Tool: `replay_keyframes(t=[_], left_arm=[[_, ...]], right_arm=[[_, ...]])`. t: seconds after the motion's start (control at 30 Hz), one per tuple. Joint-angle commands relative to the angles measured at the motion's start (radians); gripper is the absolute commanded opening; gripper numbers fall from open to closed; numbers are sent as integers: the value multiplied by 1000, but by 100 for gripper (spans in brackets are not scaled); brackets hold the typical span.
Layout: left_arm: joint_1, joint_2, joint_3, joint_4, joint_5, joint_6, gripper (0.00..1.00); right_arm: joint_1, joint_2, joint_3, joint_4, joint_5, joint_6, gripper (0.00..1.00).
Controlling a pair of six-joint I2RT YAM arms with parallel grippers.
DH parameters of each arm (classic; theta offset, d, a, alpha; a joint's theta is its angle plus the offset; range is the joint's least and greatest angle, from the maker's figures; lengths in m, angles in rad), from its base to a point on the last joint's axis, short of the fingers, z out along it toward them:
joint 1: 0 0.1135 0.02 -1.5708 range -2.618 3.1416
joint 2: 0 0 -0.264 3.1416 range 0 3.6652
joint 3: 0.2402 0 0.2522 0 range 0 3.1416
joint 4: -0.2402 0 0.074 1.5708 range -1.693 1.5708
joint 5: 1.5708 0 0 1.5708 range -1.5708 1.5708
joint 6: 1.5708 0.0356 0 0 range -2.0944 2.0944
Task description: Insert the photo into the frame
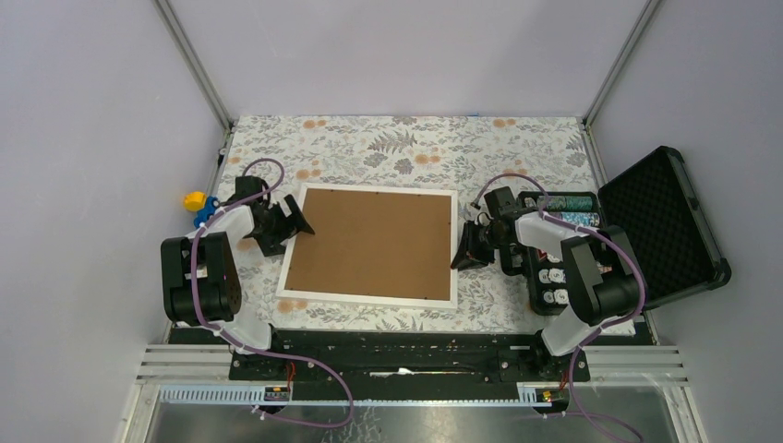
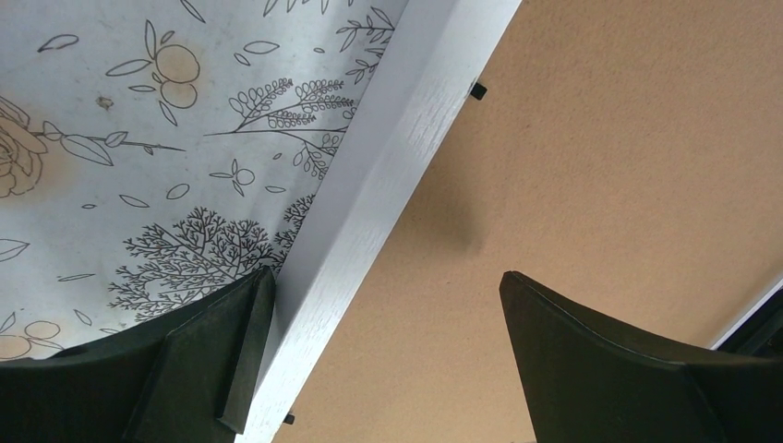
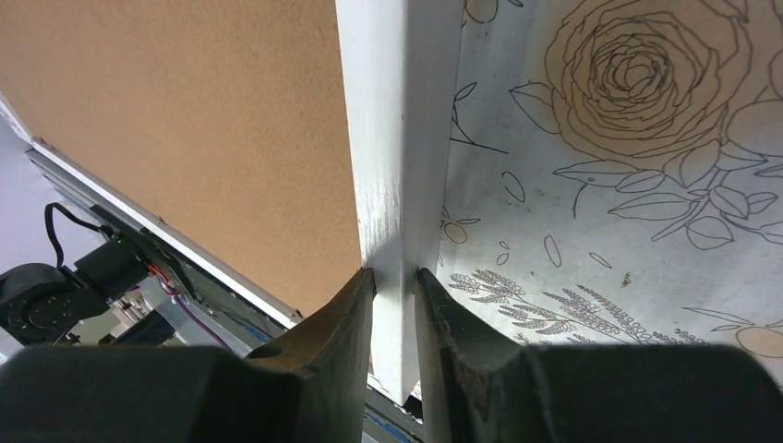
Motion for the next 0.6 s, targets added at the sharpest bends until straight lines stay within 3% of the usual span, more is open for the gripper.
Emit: replay_keyframes(t=[0.0, 0.2, 0.4, 0.57], left_arm=[[-7, -30, -18, -2, 73, -11, 98], [-8, -15, -31, 14, 84, -21, 98], [-15, 58, -59, 50, 195, -38, 98], [-41, 89, -76, 70, 241, -47, 98]], right_arm=[[47, -8, -18, 40, 17, 45, 31], [67, 26, -21, 49, 64, 93, 34], [89, 84, -20, 30, 230, 133, 35], [177, 153, 19, 22, 370, 192, 36]])
